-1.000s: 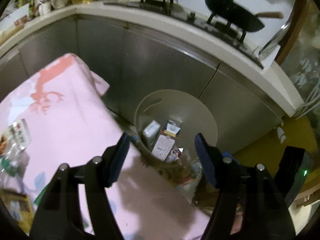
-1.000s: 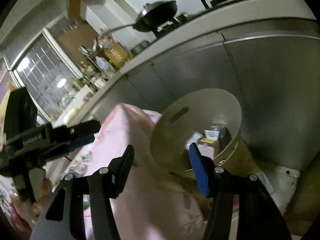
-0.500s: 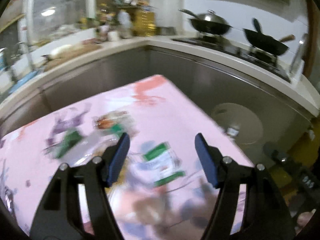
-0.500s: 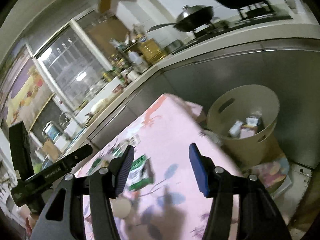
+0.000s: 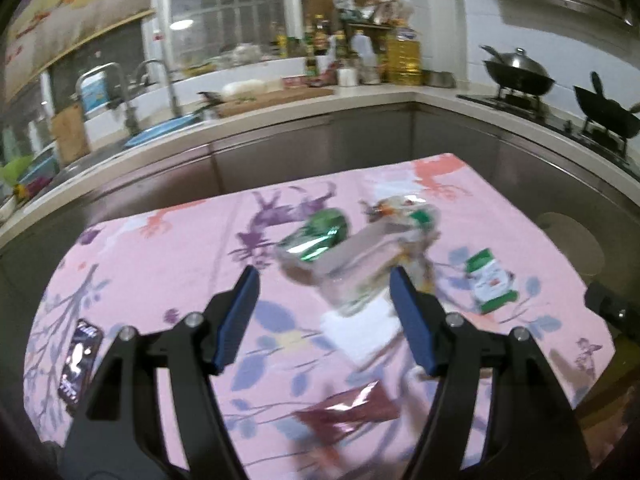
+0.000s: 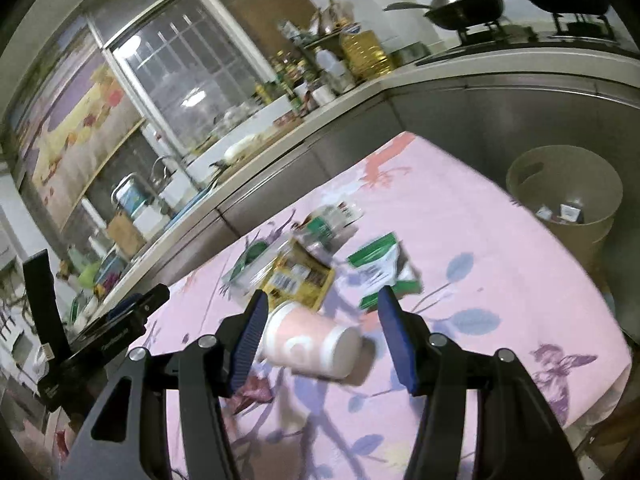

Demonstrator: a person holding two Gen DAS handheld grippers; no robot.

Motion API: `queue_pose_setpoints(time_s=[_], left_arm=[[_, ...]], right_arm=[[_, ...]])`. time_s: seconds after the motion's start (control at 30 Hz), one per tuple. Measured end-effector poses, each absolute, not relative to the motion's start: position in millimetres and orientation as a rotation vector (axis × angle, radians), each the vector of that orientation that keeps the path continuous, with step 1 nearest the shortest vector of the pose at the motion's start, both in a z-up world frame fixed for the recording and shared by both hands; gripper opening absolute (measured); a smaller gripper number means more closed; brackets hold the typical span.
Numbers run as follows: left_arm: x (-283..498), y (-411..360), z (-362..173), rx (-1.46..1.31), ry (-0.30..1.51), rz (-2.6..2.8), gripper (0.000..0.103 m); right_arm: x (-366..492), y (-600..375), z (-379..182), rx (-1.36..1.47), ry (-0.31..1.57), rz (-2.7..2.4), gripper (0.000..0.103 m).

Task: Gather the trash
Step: 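Return both tools to the table over the remaining trash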

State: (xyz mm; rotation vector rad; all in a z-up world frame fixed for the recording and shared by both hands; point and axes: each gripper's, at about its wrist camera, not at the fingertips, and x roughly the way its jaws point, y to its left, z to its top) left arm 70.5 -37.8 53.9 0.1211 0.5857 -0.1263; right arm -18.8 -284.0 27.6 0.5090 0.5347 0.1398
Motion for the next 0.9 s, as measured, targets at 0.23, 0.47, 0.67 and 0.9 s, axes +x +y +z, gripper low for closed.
queue_pose_setpoints(time_s=[0.23,0.47,0.67,0.9], left_arm=[[63.6,3.4,42.8,0.084,0.607,-0.064,0.065],[55.3,26.7,34.4,0.068,0.618,-0.025,0.065],[52.8,40.3,29.7,0.052,0.623,-0.008,0.065],[57.0,44.4,24.8,0.048,0.636,-0.004,0.065]], right_arm=[[-27.0,-251.0,26.5,0.468,0.558,0.167,0.055],[-33.8,-230.7,17.4,0.449,0.594,0.172,0.055],[-36.6,-217.5,17.8,0.421,0.606,0.18,0.055],[-33.3,-215.9,12.0,0.428,0.623,0.178,0.055]])
